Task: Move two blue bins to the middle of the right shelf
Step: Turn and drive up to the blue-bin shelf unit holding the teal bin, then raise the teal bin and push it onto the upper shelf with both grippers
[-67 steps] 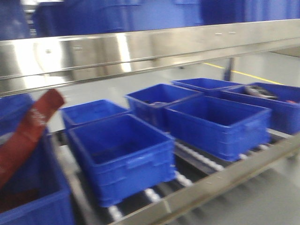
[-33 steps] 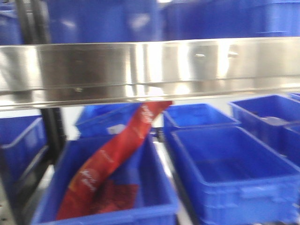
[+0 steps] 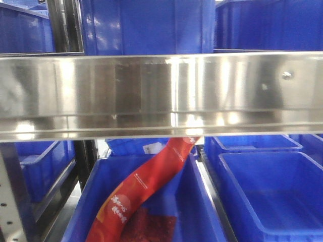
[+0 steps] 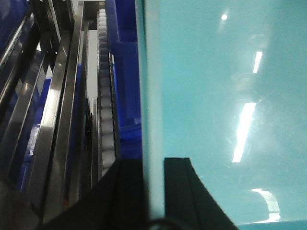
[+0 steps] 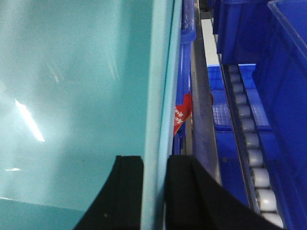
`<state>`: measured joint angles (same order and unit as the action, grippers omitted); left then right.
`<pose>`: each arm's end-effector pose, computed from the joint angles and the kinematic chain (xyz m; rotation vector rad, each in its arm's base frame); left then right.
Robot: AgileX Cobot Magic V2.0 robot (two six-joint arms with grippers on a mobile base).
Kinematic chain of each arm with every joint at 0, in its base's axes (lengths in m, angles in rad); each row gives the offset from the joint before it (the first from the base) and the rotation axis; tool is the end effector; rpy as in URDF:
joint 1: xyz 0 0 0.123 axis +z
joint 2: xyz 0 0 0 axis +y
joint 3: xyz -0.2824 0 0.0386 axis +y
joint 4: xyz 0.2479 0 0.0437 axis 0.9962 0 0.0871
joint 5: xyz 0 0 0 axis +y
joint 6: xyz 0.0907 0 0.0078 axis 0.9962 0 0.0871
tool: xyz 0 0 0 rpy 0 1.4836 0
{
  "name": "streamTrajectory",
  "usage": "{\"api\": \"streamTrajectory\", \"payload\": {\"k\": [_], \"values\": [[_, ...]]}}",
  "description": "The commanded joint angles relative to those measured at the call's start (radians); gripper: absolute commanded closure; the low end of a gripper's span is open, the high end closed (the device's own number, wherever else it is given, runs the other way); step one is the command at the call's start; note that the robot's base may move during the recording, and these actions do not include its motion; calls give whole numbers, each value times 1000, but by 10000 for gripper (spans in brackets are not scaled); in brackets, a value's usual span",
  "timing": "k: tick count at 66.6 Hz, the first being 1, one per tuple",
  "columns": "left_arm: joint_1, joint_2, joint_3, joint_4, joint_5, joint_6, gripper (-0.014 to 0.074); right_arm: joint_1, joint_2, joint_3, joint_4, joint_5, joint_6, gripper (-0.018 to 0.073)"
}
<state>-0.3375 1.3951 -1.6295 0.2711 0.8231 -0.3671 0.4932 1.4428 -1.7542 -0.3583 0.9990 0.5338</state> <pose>0.2877 -0.0820 0.4663 0.0383 2.0453 -0.1205 0.2752 0.1174 0.4785 0.0055 2.1174 0.1722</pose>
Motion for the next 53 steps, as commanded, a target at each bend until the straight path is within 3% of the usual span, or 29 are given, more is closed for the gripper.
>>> {"api": "streamTrajectory", "payload": {"k": [1, 53], "values": [[4, -14, -17, 8, -109, 0, 707, 7, -20, -20, 17, -94, -7, 726], [4, -14, -17, 8, -109, 0, 707, 7, -20, -20, 17, -94, -7, 726]]}}
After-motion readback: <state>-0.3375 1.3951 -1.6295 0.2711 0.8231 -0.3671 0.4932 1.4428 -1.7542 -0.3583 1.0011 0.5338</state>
